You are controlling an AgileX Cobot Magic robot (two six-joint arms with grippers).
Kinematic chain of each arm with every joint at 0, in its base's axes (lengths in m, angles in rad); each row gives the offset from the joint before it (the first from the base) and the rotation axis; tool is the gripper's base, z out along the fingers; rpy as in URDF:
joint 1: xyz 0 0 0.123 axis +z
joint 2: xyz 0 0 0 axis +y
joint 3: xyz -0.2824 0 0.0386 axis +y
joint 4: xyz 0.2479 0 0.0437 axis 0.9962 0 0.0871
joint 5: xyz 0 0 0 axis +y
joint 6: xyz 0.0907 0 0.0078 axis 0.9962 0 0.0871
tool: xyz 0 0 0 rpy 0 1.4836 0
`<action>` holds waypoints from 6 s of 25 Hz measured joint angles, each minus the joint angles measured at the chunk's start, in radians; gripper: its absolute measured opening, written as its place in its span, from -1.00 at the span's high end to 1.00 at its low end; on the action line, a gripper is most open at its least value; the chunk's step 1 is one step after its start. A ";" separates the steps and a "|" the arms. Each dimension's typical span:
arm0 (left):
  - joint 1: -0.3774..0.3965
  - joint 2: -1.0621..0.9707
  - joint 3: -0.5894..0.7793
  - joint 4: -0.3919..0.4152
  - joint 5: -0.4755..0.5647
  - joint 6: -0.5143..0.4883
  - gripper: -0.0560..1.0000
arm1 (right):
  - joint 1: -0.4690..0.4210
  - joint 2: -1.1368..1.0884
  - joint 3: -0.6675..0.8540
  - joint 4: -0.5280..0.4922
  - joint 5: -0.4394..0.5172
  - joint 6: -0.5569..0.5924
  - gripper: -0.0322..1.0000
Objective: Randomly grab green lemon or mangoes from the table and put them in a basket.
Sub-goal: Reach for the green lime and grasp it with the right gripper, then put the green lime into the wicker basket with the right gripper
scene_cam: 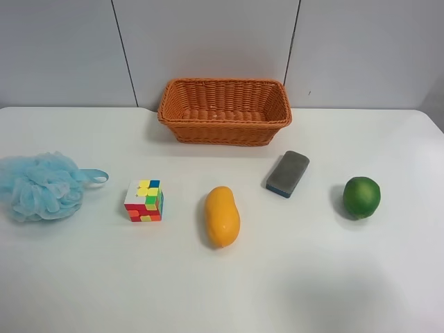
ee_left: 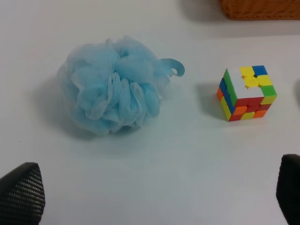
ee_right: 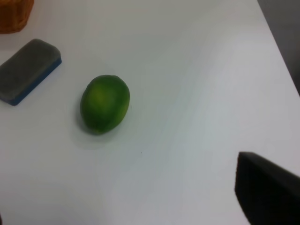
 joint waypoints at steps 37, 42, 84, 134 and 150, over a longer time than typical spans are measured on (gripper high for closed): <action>0.000 0.000 0.000 0.000 0.000 0.000 -0.99 | 0.000 0.956 -0.401 -0.017 -0.004 0.105 -0.99; 0.000 0.000 0.000 0.000 0.000 0.000 -0.99 | 0.000 1.230 -0.495 -0.017 -0.015 0.105 -0.99; 0.000 0.000 0.000 0.000 0.000 0.000 -0.99 | 0.000 1.936 -0.593 0.010 -0.270 -0.003 -0.39; 0.000 0.000 0.000 0.000 0.000 0.000 -0.99 | 0.330 2.154 -1.491 0.049 -0.181 0.009 -0.39; 0.000 0.000 0.000 0.000 0.000 0.000 -0.99 | 0.335 2.338 -1.491 0.055 -0.375 0.009 -0.39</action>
